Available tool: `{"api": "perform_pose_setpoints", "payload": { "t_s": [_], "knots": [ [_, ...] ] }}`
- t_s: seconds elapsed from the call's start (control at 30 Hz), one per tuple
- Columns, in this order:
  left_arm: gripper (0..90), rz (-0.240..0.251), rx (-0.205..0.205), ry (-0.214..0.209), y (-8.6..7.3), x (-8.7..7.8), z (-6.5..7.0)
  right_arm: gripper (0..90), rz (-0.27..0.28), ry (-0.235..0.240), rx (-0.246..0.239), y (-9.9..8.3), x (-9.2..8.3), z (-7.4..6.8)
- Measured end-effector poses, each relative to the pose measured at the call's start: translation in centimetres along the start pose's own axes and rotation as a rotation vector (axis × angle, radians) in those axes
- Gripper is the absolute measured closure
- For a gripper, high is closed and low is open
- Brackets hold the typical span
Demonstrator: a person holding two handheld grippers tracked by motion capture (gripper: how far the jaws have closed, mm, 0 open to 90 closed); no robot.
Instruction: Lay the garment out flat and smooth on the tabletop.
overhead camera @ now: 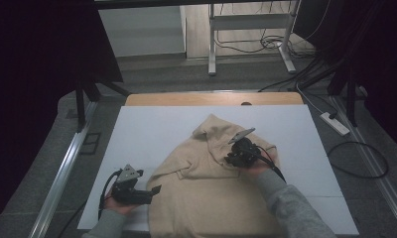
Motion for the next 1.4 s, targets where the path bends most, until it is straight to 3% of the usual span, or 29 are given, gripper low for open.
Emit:
{"api": "perform_pose_setpoints", "payload": {
  "t_s": [0.17,0.23,0.3,0.4,0.47,0.7,0.77,0.83,1.0,1.23,1.4],
  "knots": [
    [8.9,-0.004,-0.002,-0.001,-0.1,0.1,0.0,43.0,-0.012,0.007,0.018,0.0,0.2,0.4],
    [8.9,-0.006,-0.001,-0.001,-0.1,0.1,0.0,37.9,-0.007,0.026,0.046,0.2,0.0,0.6],
    [8.9,-0.008,0.000,-0.003,-0.1,0.1,0.1,46.7,0.000,0.041,0.057,0.3,-0.3,0.7],
    [8.9,-0.007,0.001,-0.003,-0.1,0.1,0.1,72.8,-0.003,0.052,0.057,0.3,-0.5,0.7],
    [8.9,-0.008,0.002,-0.003,-0.1,0.1,0.1,80.1,-0.001,0.056,0.044,0.4,-0.5,0.6],
    [9.0,-0.011,0.003,-0.003,-0.1,0.2,0.1,81.7,-0.025,0.082,-0.005,0.1,-0.3,-1.0],
    [9.0,-0.011,0.003,-0.002,-0.1,0.2,0.1,81.8,-0.040,0.060,-0.022,0.1,0.1,-1.3],
    [9.0,-0.010,0.004,-0.002,-0.1,0.2,0.1,81.9,-0.052,0.004,-0.024,0.1,0.3,-1.0],
    [9.0,-0.011,0.002,-0.005,-0.1,0.2,0.1,82.1,-0.022,0.026,0.034,0.4,-0.6,0.2],
    [9.0,-0.009,0.003,-0.003,-0.1,0.1,0.1,82.3,0.046,-0.040,0.089,0.8,-2.0,2.0],
    [9.0,-0.008,0.002,-0.003,-0.1,0.1,0.1,82.2,0.095,-0.086,0.161,0.7,-3.2,4.6]
  ]
}}
Point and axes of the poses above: each handheld gripper's, and its own axes: x roughly forward along the jaws, y roughly out of its top, z roughly to its right, the point moved 9 cm from there along x, roughly forward along the jaws, and after that the axes turned 8 degrees about -z, right-handed, at the moved point
